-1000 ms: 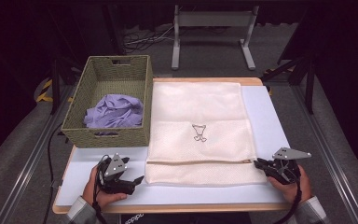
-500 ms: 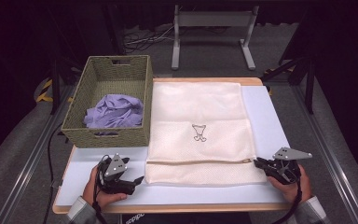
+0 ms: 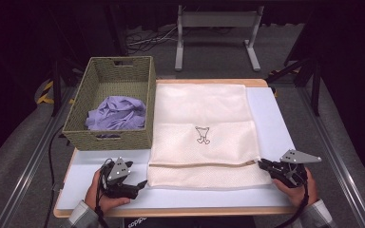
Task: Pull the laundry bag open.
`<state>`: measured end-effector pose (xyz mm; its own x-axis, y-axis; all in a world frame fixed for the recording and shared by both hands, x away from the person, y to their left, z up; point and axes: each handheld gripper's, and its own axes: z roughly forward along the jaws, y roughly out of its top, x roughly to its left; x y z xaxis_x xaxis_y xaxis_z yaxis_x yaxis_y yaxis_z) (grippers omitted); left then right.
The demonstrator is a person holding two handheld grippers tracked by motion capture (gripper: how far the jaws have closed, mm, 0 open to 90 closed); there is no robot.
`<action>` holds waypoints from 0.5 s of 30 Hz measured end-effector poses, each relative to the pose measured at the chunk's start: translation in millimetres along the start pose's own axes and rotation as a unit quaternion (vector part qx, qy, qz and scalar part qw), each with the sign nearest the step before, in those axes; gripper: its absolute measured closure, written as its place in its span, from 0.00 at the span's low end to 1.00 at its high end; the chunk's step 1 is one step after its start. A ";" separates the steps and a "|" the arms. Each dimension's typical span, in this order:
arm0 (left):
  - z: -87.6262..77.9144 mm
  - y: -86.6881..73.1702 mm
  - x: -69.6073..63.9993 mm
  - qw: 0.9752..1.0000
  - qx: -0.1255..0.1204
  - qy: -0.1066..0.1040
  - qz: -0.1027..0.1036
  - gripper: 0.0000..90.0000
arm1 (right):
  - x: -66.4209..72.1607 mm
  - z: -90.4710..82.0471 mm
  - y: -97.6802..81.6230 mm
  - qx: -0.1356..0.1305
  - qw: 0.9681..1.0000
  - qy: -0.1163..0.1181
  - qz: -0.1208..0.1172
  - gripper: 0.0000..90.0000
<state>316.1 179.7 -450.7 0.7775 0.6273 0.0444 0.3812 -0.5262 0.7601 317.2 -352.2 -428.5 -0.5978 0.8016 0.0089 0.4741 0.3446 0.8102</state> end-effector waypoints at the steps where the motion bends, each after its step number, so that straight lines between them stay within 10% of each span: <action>1: 0.9 0.8 -1.0 1.000 0.001 -0.001 0.000 0.20 | 0.2 -0.1 -0.1 0.000 1.000 0.001 0.000 0.92; 15: 5.2 19.1 -13.7 0.999 -0.010 -0.025 0.030 0.28 | 4.4 -4.9 2.1 -0.015 1.000 0.005 -0.009 0.92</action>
<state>315.3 158.1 -440.1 0.8230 0.5652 0.0569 0.3242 -0.5495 0.7701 312.3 -350.4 -423.9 -0.6128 0.7902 0.0001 0.4434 0.3437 0.8278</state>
